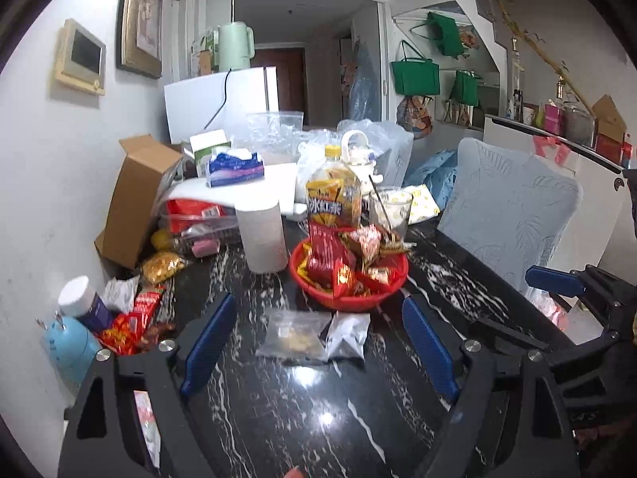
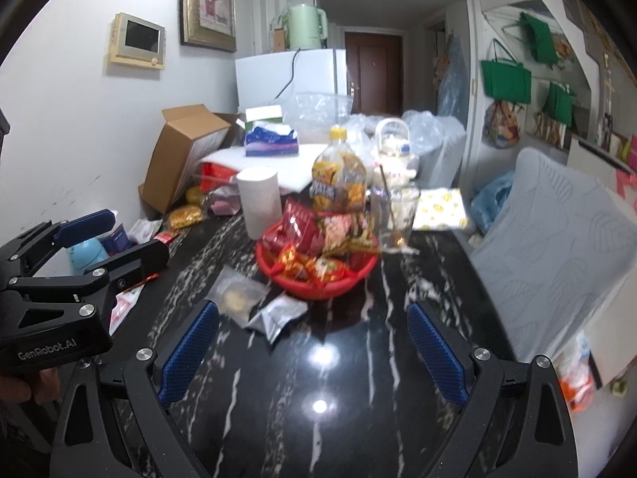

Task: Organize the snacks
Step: 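Withdraw both tools from the basket back over the table, then grasp the silver foil packet with right tool while left tool grasps clear zip bag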

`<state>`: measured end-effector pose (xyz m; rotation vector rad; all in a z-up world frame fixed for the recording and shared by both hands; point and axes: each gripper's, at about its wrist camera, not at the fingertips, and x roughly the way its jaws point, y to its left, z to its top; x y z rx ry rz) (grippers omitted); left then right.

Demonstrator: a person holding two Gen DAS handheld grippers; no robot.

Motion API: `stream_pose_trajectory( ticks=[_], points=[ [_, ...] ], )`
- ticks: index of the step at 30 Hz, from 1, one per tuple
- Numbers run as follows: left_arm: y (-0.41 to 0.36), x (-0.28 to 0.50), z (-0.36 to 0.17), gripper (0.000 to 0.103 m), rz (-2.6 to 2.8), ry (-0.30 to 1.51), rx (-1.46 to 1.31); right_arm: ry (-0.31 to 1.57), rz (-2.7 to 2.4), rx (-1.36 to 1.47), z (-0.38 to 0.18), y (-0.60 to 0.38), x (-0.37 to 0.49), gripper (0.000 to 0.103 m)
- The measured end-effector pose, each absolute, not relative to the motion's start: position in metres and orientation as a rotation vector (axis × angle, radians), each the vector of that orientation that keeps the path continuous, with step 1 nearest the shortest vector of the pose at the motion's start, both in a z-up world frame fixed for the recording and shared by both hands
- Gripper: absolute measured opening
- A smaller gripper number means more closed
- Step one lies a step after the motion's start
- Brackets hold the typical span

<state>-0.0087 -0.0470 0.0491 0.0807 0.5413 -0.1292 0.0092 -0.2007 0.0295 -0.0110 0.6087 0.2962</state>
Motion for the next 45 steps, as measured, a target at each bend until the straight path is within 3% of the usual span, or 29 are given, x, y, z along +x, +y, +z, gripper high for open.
stream_pose_trajectory(
  ticks=[26, 45],
  points=[
    [0.001, 0.02, -0.031, 0.085, -0.033, 0.757, -0.036, 0.825, 0.366, 0.043, -0.05, -0.169, 0.039, 0.096],
    [0.033, 0.082, -0.06, 0.085, -0.051, 0.811, -0.098, 0.927, 0.4, 0.06, -0.082, -0.138, 0.123, 0.085]
  ],
)
